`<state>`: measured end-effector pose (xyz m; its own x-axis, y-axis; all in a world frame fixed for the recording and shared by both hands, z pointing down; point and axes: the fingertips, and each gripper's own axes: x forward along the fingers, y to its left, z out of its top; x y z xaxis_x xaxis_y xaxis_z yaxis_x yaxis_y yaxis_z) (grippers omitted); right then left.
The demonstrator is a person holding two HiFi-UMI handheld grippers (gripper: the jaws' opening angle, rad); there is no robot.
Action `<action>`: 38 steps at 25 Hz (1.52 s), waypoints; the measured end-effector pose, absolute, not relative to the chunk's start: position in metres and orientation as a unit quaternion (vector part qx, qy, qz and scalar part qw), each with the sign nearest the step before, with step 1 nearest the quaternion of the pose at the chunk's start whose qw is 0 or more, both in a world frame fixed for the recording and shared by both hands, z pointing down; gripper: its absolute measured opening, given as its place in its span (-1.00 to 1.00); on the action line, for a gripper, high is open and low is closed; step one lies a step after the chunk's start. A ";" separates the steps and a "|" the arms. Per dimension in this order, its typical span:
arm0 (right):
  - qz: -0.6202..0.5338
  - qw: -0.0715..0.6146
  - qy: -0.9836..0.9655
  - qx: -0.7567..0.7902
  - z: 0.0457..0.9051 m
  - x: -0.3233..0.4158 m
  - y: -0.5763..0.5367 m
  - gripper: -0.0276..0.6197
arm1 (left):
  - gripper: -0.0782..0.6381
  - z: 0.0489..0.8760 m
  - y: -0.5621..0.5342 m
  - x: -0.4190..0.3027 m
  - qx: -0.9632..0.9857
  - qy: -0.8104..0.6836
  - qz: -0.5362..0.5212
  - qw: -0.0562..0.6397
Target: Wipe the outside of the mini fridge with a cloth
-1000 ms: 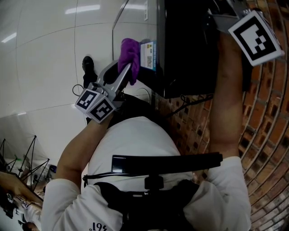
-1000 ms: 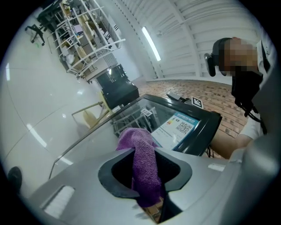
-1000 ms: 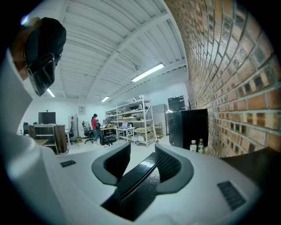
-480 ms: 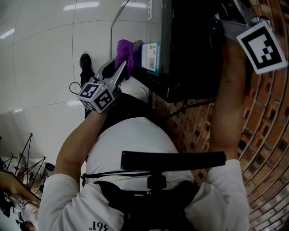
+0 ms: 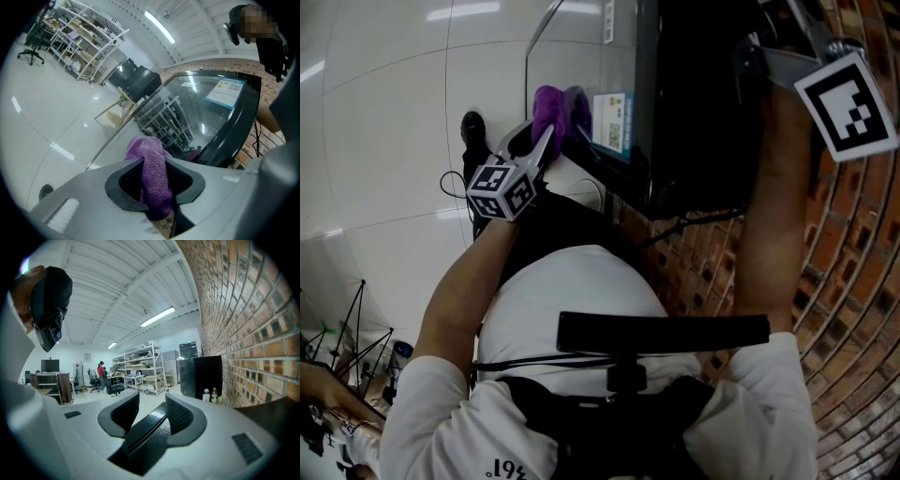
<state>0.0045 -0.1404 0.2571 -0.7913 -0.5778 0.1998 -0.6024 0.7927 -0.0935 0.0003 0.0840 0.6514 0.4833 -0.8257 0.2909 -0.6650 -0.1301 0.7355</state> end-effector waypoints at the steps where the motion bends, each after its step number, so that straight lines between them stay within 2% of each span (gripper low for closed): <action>1: 0.076 0.081 -0.943 0.312 0.257 0.004 -0.140 -0.40 | -0.49 0.657 0.084 0.000 0.746 -0.501 -0.086 0.430; 25: 0.077 0.080 -0.943 0.315 0.257 0.006 -0.141 -0.40 | -0.49 0.750 0.083 0.000 0.741 -0.505 0.072 0.438; 38: 0.076 0.080 -0.940 0.322 0.258 0.009 -0.143 -0.40 | -0.49 0.728 0.085 -0.023 0.728 -0.511 0.053 0.455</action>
